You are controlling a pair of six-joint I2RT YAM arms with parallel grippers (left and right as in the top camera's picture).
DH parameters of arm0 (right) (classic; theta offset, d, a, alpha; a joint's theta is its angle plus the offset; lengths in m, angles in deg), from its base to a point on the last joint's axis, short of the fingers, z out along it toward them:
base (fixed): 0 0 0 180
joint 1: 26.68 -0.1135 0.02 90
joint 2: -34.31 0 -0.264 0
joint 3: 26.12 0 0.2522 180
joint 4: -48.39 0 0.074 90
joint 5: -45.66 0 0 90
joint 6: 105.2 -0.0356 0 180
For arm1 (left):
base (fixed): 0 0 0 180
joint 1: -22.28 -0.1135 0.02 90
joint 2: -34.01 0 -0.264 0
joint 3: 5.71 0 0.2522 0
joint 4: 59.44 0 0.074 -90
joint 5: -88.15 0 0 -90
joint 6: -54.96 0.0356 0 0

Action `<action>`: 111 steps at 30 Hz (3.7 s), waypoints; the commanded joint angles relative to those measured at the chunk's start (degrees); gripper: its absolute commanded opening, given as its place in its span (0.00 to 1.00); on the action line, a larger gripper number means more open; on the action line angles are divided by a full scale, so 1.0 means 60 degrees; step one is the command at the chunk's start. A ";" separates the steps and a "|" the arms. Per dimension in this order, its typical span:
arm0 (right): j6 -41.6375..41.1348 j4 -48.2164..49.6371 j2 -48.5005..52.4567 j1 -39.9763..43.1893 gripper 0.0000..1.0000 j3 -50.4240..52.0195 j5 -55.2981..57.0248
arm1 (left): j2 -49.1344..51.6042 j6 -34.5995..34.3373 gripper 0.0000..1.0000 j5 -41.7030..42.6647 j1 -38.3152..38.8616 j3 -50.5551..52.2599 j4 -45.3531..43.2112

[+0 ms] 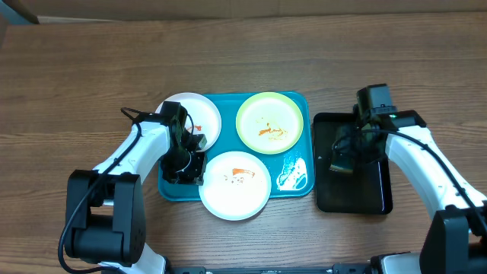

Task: Clean dirty plates on tray and stack at the side
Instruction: 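Lower right gripper into black tray and grasp the green sponge, then lift the sponge with right gripper and carry it over the white plate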

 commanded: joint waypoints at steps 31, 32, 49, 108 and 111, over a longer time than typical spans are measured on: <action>-0.0699 0.0310 0.1810 -0.0135 0.07 -0.0168 0.0459 | 0.0058 -0.0069 0.04 0.0007 0.0120 -0.0197 0.0000; -0.0699 0.0306 0.1916 -0.0135 0.06 -0.0157 0.0455 | 0.0058 -0.0069 0.04 0.0007 0.0124 -0.0197 -0.0004; -0.0696 -0.0801 0.0922 -0.0124 0.04 -0.1421 0.0448 | 0.0058 -0.0069 0.04 0.0007 0.0127 -0.0197 -0.0004; -0.0131 -0.0586 0.0175 -0.5005 0.04 -0.2645 -0.2605 | 0.0058 -0.0066 0.04 0.0033 0.0127 -0.0197 -0.0044; -0.0080 -0.0342 0.0182 -0.5085 0.04 -0.3038 -0.2029 | 0.0058 -0.0069 0.04 0.0033 0.0127 -0.0197 -0.0044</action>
